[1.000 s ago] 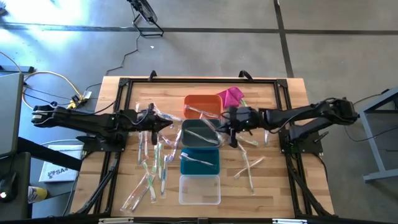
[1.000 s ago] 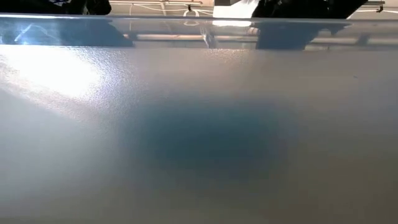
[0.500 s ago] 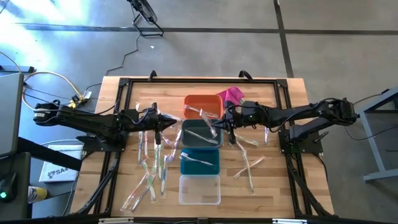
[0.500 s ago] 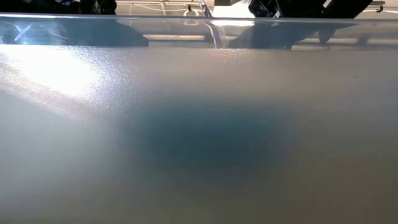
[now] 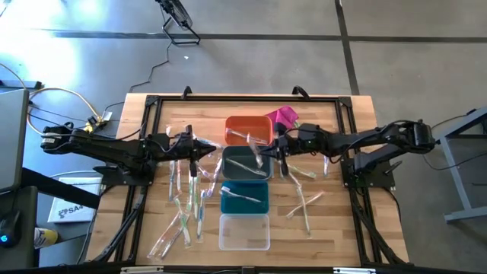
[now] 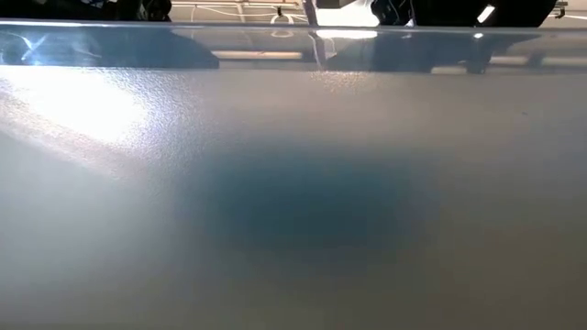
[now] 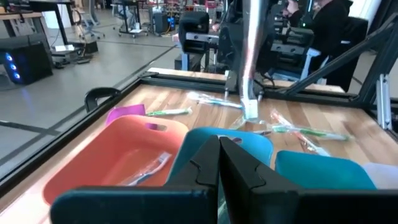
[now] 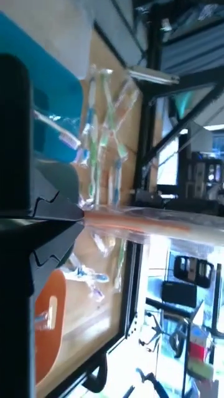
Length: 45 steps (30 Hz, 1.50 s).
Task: Pick & Place Toothbrushes
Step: Put the orange toothbrush into the transparent bin
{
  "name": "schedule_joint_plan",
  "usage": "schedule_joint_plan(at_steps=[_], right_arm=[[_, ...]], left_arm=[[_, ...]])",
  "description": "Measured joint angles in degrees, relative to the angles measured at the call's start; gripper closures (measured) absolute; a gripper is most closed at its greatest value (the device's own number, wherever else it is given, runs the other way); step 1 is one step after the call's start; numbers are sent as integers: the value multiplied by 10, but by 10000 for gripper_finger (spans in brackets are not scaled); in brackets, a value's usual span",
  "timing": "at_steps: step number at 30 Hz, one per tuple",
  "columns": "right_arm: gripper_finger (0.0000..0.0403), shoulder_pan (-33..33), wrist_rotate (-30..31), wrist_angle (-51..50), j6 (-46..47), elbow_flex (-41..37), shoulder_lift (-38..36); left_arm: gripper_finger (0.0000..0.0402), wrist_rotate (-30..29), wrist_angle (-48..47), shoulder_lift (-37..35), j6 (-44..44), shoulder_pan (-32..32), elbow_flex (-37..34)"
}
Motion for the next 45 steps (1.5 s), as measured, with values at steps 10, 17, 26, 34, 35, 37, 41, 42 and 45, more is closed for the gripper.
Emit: schedule_joint_plan(at_steps=[10, 17, 26, 34, 35, 37, 41, 42, 45], right_arm=[[401, 15, 1, -10, -10, 0, 7], [401, 15, 4, -13, -10, 0, 7], [401, 15, 5, -10, -10, 0, 7], [401, 15, 2, -10, -15, 0, 7], [401, 15, 1, -11, -15, 0, 7], [401, 15, 1, -13, -15, 0, 7], [401, 15, 1, -15, -15, 0, 7], [401, 15, 1, -15, -15, 0, 7], [401, 15, 3, -19, -15, 0, 7]], left_arm=[[332, -16, 61, 13, 9, 0, 0], [264, 28, 165, 68, 23, 0, 4], [259, 30, 164, 185, 24, 0, 83], [259, 30, 158, 300, 25, 0, 183], [259, 30, 156, 309, 26, 0, 190], [259, 30, 155, 324, 25, 0, 202], [259, 44, 156, 341, 25, 0, 217], [259, 53, 158, 344, 25, 0, 219], [259, 71, 159, 345, 25, 0, 222]])
